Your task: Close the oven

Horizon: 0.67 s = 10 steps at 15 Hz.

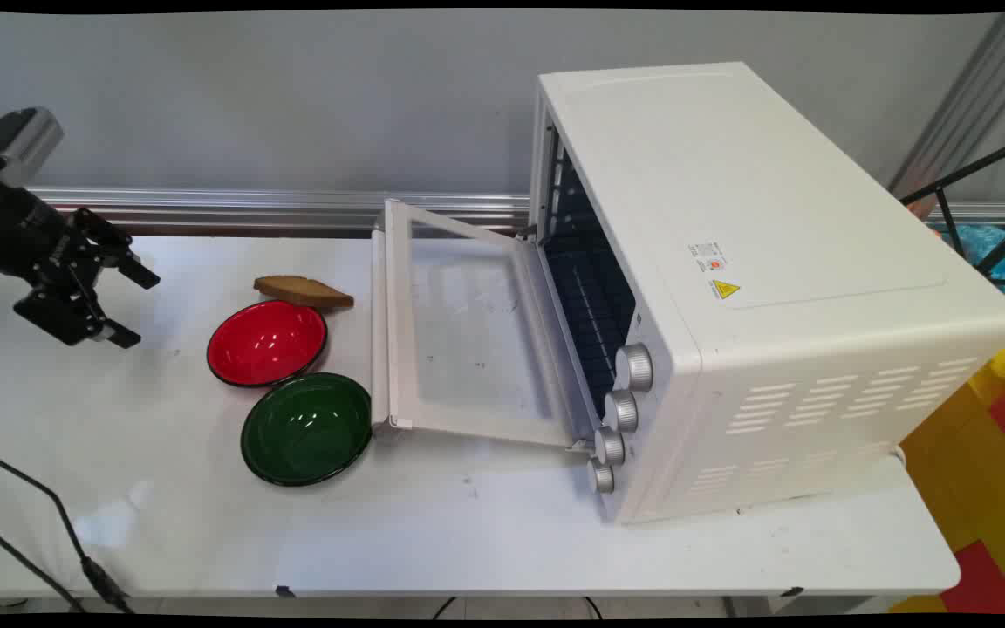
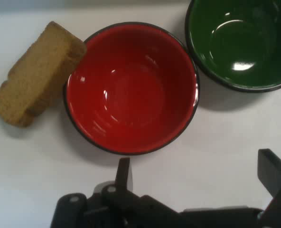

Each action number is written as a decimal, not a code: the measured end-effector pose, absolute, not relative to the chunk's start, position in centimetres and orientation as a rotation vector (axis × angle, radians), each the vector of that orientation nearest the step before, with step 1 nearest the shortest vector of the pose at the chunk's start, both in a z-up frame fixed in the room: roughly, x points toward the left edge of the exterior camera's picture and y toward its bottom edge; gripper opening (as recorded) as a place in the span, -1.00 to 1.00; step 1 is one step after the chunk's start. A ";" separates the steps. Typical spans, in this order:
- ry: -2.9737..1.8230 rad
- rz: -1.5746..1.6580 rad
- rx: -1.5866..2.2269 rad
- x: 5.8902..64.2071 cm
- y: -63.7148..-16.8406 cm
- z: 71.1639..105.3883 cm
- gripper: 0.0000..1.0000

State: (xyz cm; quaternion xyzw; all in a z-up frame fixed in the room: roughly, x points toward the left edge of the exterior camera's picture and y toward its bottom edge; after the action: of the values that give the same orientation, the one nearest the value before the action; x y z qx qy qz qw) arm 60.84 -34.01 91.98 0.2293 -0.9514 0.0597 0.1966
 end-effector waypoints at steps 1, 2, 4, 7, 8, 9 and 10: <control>-2.658 0.164 0.645 60.7 -34.1 91.8 1.00; -2.652 0.161 0.648 60.7 -34.2 91.7 1.00; -2.617 0.164 0.652 60.2 -34.5 91.7 1.00; -2.530 0.179 0.653 58.9 -35.6 91.9 1.00; -2.516 0.181 0.652 58.7 -35.8 91.9 1.00; -2.497 0.186 0.652 58.5 -36.0 92.0 1.00; -2.480 0.190 0.651 58.2 -36.3 92.0 1.00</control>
State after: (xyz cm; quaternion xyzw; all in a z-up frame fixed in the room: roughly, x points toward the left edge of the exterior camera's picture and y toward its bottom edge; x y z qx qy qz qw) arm 58.20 -36.27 91.96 0.2429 -0.9257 0.0709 0.2814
